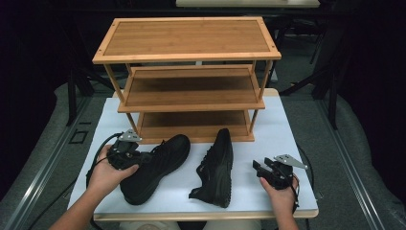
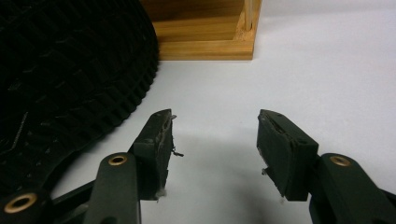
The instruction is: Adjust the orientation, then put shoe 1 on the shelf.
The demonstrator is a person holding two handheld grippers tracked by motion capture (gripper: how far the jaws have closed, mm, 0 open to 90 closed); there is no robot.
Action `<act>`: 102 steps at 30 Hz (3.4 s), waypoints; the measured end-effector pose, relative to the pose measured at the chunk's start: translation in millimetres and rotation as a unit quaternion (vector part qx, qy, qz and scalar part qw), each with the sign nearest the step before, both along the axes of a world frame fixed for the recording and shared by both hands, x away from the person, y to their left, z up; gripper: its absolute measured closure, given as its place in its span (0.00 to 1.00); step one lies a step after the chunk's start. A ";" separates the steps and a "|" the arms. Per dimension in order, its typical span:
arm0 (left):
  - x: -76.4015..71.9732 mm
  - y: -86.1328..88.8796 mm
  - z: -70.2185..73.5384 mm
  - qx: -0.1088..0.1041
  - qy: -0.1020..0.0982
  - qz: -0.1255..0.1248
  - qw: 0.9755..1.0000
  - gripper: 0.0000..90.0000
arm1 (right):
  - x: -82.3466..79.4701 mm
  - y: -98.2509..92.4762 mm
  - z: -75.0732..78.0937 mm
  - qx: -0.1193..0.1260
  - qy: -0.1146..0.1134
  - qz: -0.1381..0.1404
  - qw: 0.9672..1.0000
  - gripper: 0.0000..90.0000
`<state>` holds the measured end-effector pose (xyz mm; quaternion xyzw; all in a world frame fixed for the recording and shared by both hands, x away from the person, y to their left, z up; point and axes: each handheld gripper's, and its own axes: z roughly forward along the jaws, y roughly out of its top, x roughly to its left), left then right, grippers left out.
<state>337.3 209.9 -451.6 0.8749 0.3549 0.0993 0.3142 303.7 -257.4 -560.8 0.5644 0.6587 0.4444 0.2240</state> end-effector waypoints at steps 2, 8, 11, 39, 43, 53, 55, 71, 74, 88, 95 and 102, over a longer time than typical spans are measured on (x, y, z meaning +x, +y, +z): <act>1.3 0.4 -3.1 -0.001 0.005 -0.001 1.000 0.94 | -0.1 -0.1 0.0 0.001 -0.001 -0.001 1.000 0.50; 0.8 -3.4 -1.3 -0.015 0.024 -0.020 0.999 0.93 | 0.0 -1.2 -0.3 0.000 0.004 -0.001 1.000 0.50; 2.0 -5.9 7.4 0.002 0.026 -0.020 0.999 0.92 | -0.2 -1.1 -0.1 0.001 0.003 -0.001 1.000 0.50; 23.8 -21.3 24.8 0.099 0.132 0.027 0.986 0.70 | 1.2 -3.2 -2.3 0.015 0.009 -0.004 1.000 0.50; 25.3 -23.7 26.7 0.100 0.138 0.032 0.985 0.70 | 1.6 -3.5 -3.2 0.018 0.007 -0.006 1.000 0.50; 31.2 -31.8 14.7 0.109 0.167 0.040 0.979 0.72 | 2.3 -4.3 -3.9 0.026 0.009 -0.007 1.000 0.50; 31.9 -34.4 12.1 0.116 0.172 0.039 0.977 0.75 | 2.3 -4.4 -3.8 0.027 0.010 -0.007 1.000 0.50; 34.4 -43.7 9.6 0.137 0.185 0.039 0.972 0.92 | 2.8 -5.4 -4.2 0.031 0.011 -0.007 0.999 0.49; 33.9 -44.7 9.9 0.139 0.181 0.038 0.973 0.92 | 2.6 -5.9 -3.8 0.031 0.017 -0.007 0.999 0.50; 43.5 -40.0 26.5 0.124 0.167 0.058 0.976 0.93 | 2.6 -7.2 -3.4 0.033 0.023 -0.010 0.999 0.50; 64.5 -46.9 30.2 0.126 0.159 0.084 0.976 0.93 | 2.8 -7.2 -3.8 0.039 0.016 -0.011 0.999 0.50; 84.7 -52.9 26.5 0.126 0.155 0.104 0.974 0.93 | 3.1 -8.0 -3.8 0.041 0.016 -0.010 0.999 0.50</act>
